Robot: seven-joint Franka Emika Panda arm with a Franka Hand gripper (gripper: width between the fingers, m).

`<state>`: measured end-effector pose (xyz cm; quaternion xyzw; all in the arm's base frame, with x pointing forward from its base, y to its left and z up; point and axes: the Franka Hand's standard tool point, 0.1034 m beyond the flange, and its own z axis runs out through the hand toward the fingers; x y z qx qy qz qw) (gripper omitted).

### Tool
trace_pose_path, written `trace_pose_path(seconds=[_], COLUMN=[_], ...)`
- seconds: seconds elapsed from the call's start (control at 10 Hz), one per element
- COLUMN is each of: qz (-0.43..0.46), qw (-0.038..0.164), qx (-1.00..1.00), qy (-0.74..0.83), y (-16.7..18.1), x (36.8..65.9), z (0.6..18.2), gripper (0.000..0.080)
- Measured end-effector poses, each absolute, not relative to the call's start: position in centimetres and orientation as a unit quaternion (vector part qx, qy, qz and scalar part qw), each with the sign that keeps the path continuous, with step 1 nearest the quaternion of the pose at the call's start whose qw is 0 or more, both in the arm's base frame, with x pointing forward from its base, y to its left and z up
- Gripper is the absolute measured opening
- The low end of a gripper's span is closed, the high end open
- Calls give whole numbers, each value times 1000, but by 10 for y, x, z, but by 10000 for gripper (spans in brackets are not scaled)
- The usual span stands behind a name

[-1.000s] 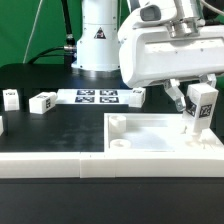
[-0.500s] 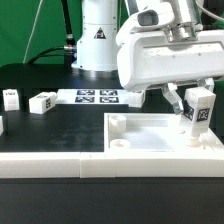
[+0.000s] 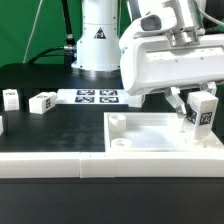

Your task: Assemble one leg

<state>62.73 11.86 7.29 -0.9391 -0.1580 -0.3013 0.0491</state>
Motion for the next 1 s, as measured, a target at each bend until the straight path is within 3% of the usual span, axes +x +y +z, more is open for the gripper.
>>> trace_pose_path(seconds=[0.7, 0.8, 0.9, 1.0], qz=[-295, -294, -294, -294], qw=[50, 50, 50, 50], qx=[-941, -941, -941, -941], qy=[-158, -158, -158, -158], y=[118, 118, 118, 118], x=[621, 621, 621, 621], z=[65, 65, 65, 64], gripper=[301, 517, 618, 618])
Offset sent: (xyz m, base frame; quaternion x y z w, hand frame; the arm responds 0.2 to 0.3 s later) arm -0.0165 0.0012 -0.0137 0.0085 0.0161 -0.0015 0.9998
